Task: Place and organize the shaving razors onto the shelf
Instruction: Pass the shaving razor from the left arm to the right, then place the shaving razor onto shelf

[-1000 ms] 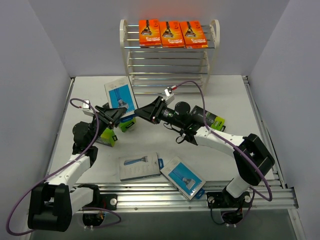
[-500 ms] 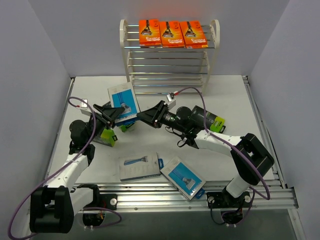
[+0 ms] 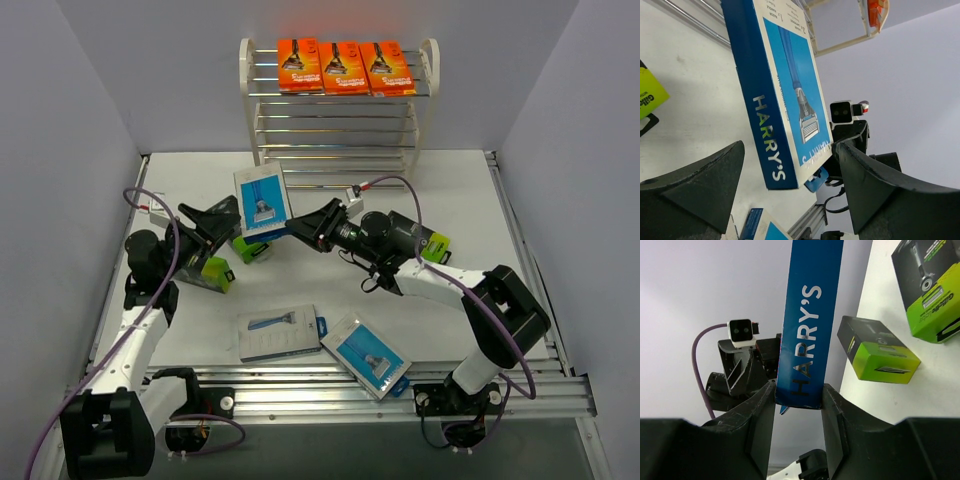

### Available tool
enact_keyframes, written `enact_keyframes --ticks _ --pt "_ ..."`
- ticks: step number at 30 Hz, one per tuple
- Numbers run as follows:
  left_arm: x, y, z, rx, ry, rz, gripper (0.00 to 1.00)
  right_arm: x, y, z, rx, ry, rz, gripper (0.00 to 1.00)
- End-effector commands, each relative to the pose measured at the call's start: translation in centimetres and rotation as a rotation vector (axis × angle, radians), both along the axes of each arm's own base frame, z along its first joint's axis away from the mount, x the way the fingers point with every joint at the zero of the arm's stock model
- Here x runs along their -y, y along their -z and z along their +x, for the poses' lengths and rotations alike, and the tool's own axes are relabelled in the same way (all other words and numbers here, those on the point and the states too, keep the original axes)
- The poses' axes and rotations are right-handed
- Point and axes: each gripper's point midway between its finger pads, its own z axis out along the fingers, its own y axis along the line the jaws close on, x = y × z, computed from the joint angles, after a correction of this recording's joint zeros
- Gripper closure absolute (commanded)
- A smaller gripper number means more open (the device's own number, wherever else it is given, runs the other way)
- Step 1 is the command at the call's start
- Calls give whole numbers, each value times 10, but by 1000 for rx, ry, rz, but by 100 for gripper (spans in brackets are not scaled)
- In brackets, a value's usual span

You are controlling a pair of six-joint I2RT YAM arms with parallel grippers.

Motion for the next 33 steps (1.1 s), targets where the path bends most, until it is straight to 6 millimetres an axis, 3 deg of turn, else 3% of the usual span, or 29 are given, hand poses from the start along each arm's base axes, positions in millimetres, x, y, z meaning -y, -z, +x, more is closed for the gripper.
enact_keyframes --ticks 1,10,18,20,25,29,33 --pt "-1 -5 0 12 21 66 15 12 -49 2 124 36 100 100" --pt "-12 7 12 -48 -11 139 14 31 -52 22 138 90 92 100" --pt "-18 9 28 -43 -41 171 14 51 -58 53 167 149 50 100" --pt "-22 15 32 -59 -60 206 15 52 -61 59 176 151 49 100" --pt "-30 7 41 -42 -76 326 14 57 -64 79 194 171 25 100" --pt "-33 24 38 -72 -85 467 14 58 -64 97 198 184 23 100" --pt "-33 30 38 -90 -86 485 14 58 -67 114 210 194 23 100"
